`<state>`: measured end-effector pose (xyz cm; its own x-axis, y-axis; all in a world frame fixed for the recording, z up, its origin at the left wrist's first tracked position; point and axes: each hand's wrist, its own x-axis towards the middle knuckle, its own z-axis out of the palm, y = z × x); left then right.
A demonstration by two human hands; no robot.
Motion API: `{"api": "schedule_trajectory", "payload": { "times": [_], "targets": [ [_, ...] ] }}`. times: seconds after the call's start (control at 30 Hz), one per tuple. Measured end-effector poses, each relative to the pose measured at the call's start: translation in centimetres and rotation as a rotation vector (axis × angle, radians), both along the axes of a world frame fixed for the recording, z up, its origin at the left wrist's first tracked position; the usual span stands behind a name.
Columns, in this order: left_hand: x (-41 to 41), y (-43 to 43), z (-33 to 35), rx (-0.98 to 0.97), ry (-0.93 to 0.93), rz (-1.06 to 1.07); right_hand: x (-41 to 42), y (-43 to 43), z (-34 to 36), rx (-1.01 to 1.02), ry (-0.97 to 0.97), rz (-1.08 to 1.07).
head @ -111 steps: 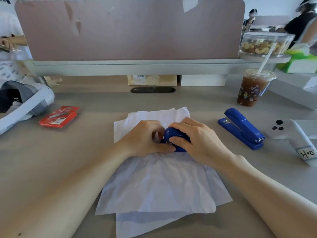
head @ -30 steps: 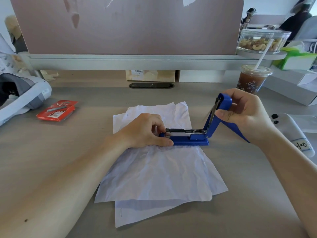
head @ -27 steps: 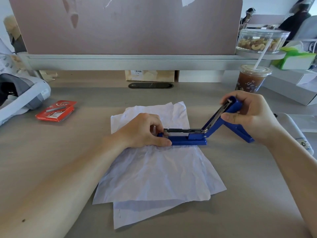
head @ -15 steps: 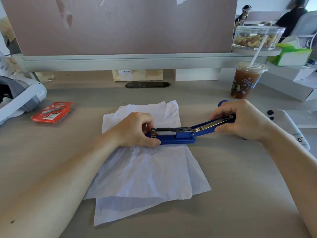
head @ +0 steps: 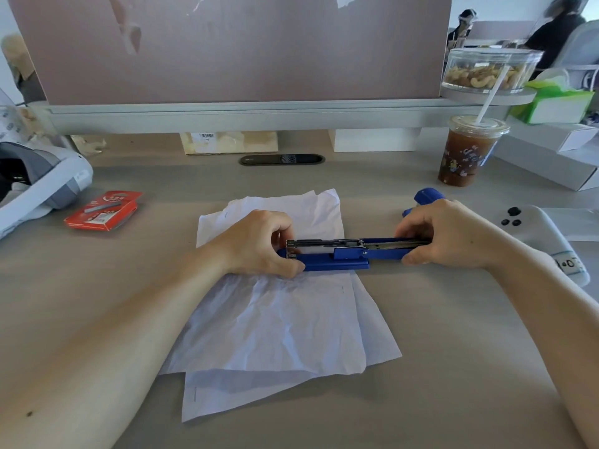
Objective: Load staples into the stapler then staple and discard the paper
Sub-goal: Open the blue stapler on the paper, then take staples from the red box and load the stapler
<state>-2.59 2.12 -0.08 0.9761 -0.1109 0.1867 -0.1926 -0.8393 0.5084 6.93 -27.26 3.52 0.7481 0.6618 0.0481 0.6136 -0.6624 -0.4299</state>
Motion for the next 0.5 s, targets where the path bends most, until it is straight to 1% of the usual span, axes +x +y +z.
{"api": "schedule_trajectory", "payload": {
  "times": [0.07,0.13,0.23,0.3,0.4,0.5],
  "targets": [
    [0.0,0.0,0.2,0.028,0.010,0.007,-0.1,0.1,0.1,0.023,0.028,0.020],
    [-0.3,0.1,0.7,0.048,0.027,-0.004,-0.4,0.5,0.4,0.096,0.044,0.036],
    [-0.9,0.5,1.5,0.021,-0.002,0.028,-1.4,2.5,1.1,0.211,-0.070,0.038],
    [-1.6,1.9,2.1,-0.006,-0.038,0.073,-2.1,4.9,1.8,0.219,-0.161,0.076],
    [-3.3,5.9,2.6,0.033,-0.049,0.220,-3.1,9.2,2.6,0.181,-0.203,0.183],
    [-5.8,10.6,1.8,0.060,-0.113,0.504,-4.2,14.1,3.0,0.174,-0.202,0.279]
  ]
}}
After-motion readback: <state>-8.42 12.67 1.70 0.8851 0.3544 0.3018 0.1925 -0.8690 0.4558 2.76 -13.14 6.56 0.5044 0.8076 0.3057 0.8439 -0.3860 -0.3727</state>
